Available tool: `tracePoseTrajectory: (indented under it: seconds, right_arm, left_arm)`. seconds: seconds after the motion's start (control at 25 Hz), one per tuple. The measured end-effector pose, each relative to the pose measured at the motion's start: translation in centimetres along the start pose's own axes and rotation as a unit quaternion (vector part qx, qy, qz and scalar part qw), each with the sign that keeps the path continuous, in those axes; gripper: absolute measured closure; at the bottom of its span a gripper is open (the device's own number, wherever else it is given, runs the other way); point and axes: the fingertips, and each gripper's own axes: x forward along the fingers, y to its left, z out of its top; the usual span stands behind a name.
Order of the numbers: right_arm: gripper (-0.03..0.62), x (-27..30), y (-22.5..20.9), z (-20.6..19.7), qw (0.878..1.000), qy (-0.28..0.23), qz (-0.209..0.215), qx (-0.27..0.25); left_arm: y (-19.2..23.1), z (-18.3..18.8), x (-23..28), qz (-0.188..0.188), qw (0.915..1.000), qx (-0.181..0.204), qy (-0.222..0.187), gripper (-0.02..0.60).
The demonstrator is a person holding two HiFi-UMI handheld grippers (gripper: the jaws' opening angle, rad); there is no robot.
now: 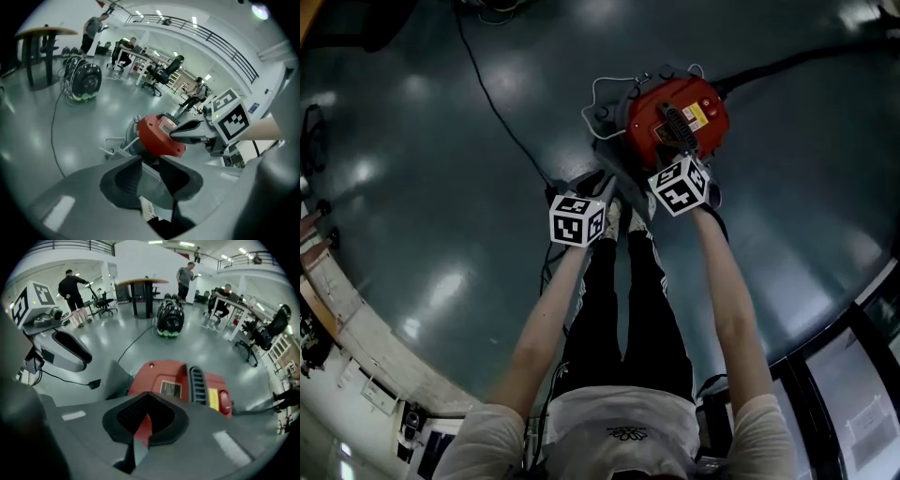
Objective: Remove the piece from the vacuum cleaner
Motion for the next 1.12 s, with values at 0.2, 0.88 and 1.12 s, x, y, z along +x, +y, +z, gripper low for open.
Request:
tracePoseTrajectory:
  seconds: [0.2,0.88,1.12]
  right_arm:
    - [0.577,1.0,0.2,-0.8,0.998,0.018,0.035,0.042]
    - [0.58,0.8,0.6,-0.6,0.999,0.014,0.001,-0.028]
    - [0.58,0.7,0.7,-0.6,0.999,0.022,0.011,-0.029]
  left_arm:
    - [2.3,-1.1,2.6,0.035,0.9981,-0.05,0.0,0.458]
    - [4.3,-3.8,7.3,0.065,0.9898,-0.109,0.065,0.45]
    - [4.9,-6.2,5.6,0.097,0.9852,-0.118,0.077,0.571]
